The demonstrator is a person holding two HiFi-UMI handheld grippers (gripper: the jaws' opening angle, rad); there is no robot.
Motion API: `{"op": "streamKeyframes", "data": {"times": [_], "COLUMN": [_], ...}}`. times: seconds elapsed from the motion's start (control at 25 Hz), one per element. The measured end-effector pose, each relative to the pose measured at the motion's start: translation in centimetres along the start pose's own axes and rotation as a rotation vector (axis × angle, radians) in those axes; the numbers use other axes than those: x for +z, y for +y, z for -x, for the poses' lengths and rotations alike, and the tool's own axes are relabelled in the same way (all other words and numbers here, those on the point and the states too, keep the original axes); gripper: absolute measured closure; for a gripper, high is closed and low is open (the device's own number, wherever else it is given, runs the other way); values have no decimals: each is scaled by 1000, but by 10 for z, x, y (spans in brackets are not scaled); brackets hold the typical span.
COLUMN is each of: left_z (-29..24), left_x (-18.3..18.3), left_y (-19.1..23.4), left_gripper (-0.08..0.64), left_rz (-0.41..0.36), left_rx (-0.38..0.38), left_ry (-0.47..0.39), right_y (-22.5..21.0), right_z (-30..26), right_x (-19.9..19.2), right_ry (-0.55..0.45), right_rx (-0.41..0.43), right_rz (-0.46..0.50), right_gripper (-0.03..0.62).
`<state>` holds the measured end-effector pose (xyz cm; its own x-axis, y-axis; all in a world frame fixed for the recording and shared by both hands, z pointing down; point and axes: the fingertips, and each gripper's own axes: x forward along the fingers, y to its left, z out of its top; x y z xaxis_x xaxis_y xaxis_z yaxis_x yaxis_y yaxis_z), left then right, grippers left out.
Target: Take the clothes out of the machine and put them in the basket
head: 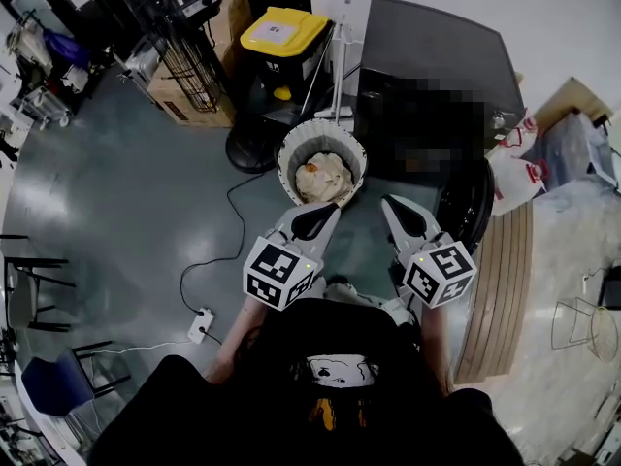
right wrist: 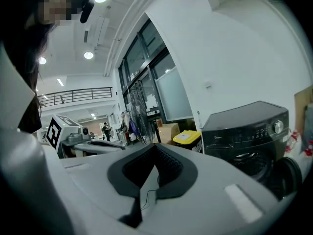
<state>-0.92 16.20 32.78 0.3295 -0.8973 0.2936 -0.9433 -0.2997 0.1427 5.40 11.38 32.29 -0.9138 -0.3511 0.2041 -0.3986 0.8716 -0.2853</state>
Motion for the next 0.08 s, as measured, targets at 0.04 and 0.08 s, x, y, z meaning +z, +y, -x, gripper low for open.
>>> {"op": "streamKeyframes", "data": {"times": [0.04,0.08], "left_z": [0,0], "left_x": [-1,-2], "left_y": [0,1], "left_gripper": [556,556], "left_rz": [0,0], "left_rx": [0,0], "left_ry": [1,2], "right_y": [0,0], "right_z": [-1,-1], "right_x": [0,-1], "right_ry": [0,0], "right_rx": [1,1], "right_rz": [1,2], "right_gripper": [581,581]}}
